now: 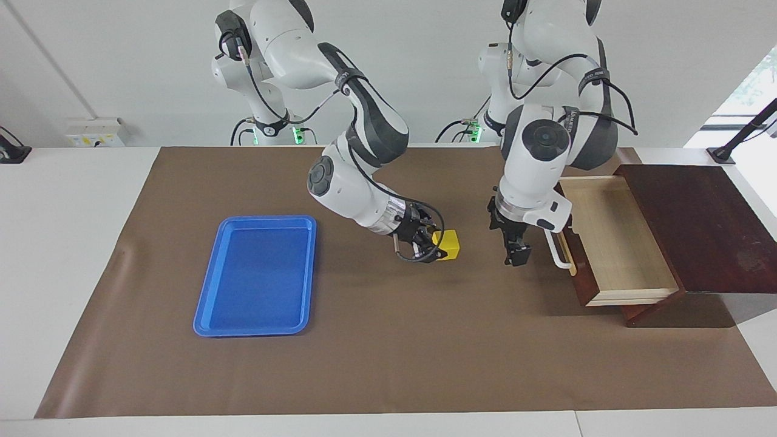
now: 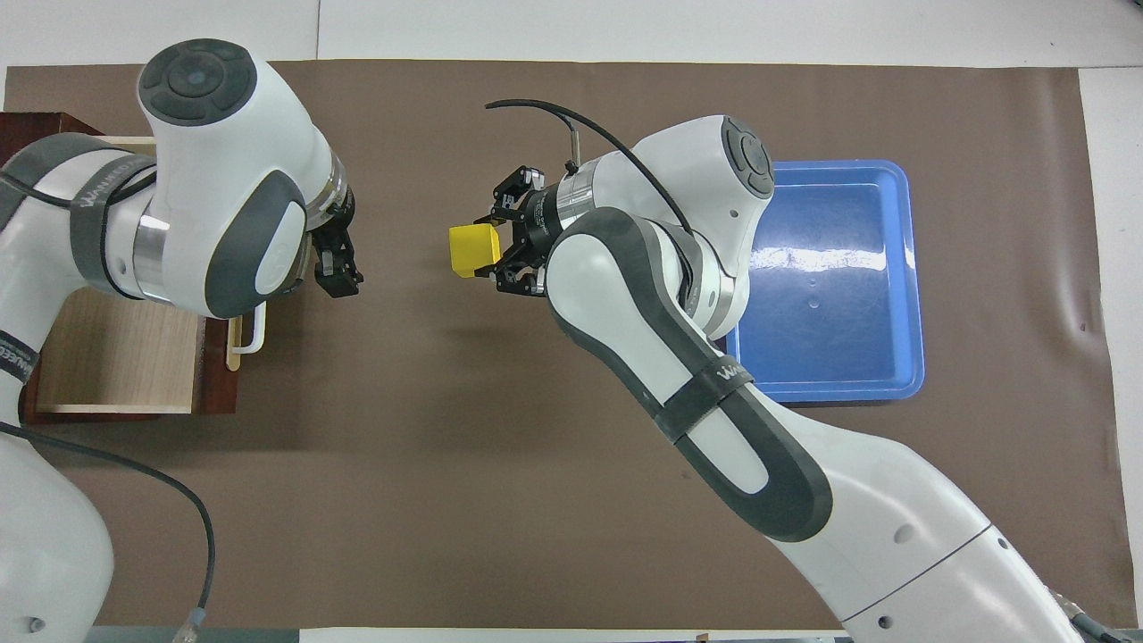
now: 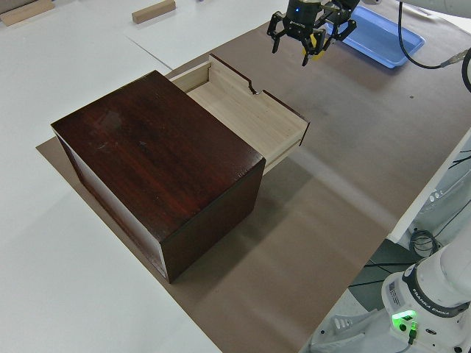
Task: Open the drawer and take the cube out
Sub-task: 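Open the left gripper and withdraw it toward the drawer, then carry the yellow cube with the right gripper and lower it into the tray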
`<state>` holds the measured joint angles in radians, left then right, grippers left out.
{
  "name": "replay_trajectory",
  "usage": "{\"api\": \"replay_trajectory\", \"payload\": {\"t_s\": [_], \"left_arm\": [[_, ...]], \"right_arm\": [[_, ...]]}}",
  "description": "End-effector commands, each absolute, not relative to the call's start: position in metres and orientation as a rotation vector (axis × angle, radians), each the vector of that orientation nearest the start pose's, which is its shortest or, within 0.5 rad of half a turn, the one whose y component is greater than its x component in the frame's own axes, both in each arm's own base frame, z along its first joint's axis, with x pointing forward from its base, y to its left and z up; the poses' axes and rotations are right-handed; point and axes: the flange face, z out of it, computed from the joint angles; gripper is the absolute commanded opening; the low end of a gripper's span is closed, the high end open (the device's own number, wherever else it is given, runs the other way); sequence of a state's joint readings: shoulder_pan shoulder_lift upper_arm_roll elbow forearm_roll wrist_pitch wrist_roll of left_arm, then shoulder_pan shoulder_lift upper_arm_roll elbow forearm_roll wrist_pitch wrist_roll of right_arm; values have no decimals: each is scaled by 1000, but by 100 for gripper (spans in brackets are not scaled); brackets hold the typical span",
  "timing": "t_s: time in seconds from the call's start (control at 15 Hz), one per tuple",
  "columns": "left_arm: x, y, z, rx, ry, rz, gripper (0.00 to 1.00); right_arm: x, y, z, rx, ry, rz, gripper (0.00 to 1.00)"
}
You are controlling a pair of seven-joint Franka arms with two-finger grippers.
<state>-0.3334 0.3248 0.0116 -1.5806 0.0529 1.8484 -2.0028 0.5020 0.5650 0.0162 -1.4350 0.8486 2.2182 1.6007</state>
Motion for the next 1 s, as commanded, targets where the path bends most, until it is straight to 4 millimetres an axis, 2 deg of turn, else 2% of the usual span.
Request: {"api": "replay_trajectory", "payload": {"t_s": [0.0, 0.47, 0.93], "left_arm": [[619, -161, 450, 2221, 2340, 42, 100], [631, -83, 444, 2349, 2261, 64, 100], [636, -28, 445, 2422, 2213, 77, 100]], "right_arm": [[633, 381, 396, -1775, 1759, 712, 0], [633, 382, 396, -1776, 1758, 709, 0], [633, 382, 398, -1775, 1754, 710, 0]]}}
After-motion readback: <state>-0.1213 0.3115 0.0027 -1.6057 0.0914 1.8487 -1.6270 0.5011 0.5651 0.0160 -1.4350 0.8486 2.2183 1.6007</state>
